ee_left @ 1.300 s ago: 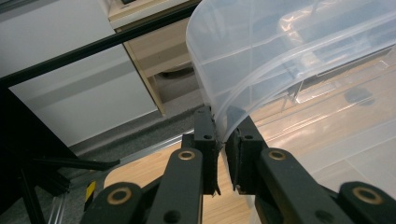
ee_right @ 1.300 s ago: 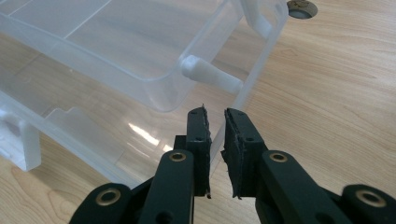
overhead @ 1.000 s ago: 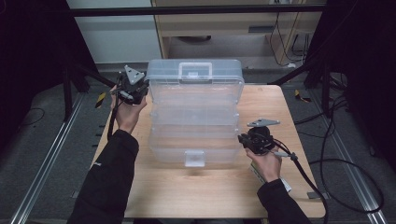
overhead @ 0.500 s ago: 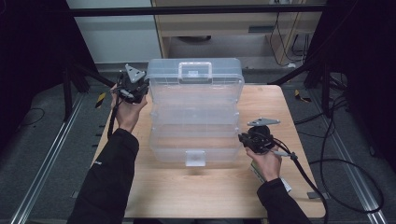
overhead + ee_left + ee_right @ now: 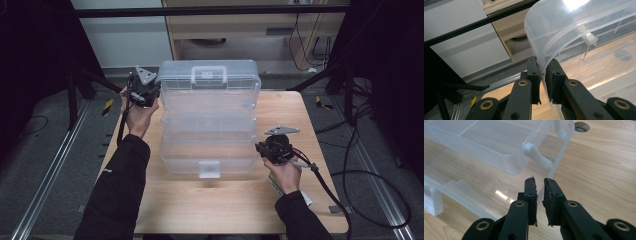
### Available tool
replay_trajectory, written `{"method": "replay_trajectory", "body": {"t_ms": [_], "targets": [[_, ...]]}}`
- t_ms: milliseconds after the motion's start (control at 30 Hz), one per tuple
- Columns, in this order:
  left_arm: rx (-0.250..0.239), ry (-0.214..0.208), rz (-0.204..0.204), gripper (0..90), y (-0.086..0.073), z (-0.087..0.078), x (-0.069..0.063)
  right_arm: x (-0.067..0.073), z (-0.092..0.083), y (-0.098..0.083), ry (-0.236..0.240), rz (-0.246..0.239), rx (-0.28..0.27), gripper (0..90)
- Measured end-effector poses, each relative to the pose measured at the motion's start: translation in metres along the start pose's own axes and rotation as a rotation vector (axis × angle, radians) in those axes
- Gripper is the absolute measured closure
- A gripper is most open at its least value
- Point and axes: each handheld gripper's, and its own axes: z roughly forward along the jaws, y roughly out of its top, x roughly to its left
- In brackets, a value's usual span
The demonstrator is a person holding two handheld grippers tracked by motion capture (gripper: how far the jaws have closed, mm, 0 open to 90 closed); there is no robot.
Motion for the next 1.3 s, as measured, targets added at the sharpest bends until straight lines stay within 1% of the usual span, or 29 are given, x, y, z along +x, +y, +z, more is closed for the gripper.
{"method": "replay_trajectory", "body": {"t_ms": [200, 433, 567, 733, 1033, 1133, 1300], "targets": [[0.005, 0.001, -0.003, 81.1, 0.004, 0.007, 0.002, 0.0, 0.0, 0.0, 0.001, 0.002, 0.0, 80.8], [-0.01, 0.005, -0.024, 81.0, 0.004, 0.013, 0.004, 0.0, 0.0, 0.0, -0.001, 0.004, 0.0, 80.9], [0.002, 0.012, -0.023, 80.8, 0.008, 0.018, 0.004, 0.0, 0.0, 0.0, 0.0, 0.005, 0.0, 80.8], [0.008, 0.014, -0.035, 80.7, 0.009, 0.023, 0.004, -0.001, 0.0, 0.0, 0.004, 0.003, -0.001, 80.8], [0.041, 0.012, -0.008, 79.9, 0.015, 0.03, 0.007, -0.001, 0.001, 0.001, 0.005, 0.007, -0.001, 80.8], [0.047, 0.011, -0.011, 79.7, 0.016, 0.032, 0.008, -0.001, 0.001, 0.001, 0.005, 0.007, -0.001, 80.8], [0.054, 0.012, 0.001, 79.0, 0.017, 0.038, 0.009, -0.001, 0.001, 0.001, 0.007, 0.006, -0.002, 80.7]]}}
